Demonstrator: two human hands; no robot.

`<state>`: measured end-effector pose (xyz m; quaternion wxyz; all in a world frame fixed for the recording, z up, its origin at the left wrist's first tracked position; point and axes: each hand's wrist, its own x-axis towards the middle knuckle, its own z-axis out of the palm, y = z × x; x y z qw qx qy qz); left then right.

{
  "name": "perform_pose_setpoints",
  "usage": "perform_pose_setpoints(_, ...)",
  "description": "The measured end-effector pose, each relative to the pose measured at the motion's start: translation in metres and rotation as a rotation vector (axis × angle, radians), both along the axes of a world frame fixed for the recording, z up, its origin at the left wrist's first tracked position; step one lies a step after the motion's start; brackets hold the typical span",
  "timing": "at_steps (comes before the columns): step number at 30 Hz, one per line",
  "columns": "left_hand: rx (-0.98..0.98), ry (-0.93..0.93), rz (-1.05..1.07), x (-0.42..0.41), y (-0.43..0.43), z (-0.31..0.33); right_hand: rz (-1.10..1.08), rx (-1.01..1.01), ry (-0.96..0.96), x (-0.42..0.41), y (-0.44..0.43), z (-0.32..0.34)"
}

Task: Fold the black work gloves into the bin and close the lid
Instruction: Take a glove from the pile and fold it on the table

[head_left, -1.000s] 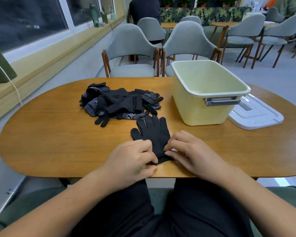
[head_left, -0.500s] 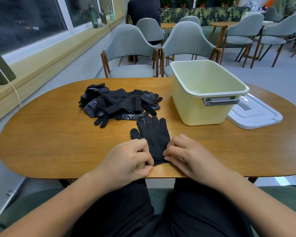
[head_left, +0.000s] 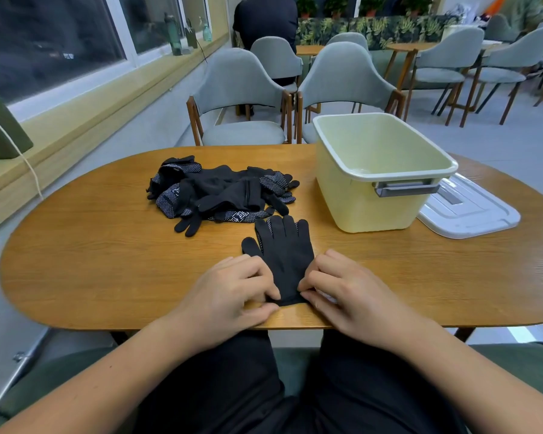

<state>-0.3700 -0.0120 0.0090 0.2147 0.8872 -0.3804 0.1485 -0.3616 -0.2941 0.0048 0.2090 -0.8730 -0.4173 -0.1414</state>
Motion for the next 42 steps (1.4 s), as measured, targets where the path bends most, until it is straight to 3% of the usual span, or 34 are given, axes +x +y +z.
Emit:
perform_pose_setpoints(14, 0.005, 0.047, -0.086, 0.005, 0.001, -0.004, -0.009, -0.017, 0.058, -0.002, 0.000, -0.002)
perform_pose_setpoints(23, -0.252, 0.205, 0.331, 0.076, -0.010, 0.032, -0.029, 0.011, 0.062, -0.005, 0.003, -0.004)
perform_pose_setpoints(35, 0.051, 0.329, 0.442, 0.151, -0.034, 0.044, -0.030, 0.010, 0.068, -0.009, 0.003, -0.003)
perform_pose_setpoints(42, 0.110, 0.339, 0.461, 0.155, -0.036, 0.041, -0.036, -0.001, 0.074, -0.009, 0.004, -0.002)
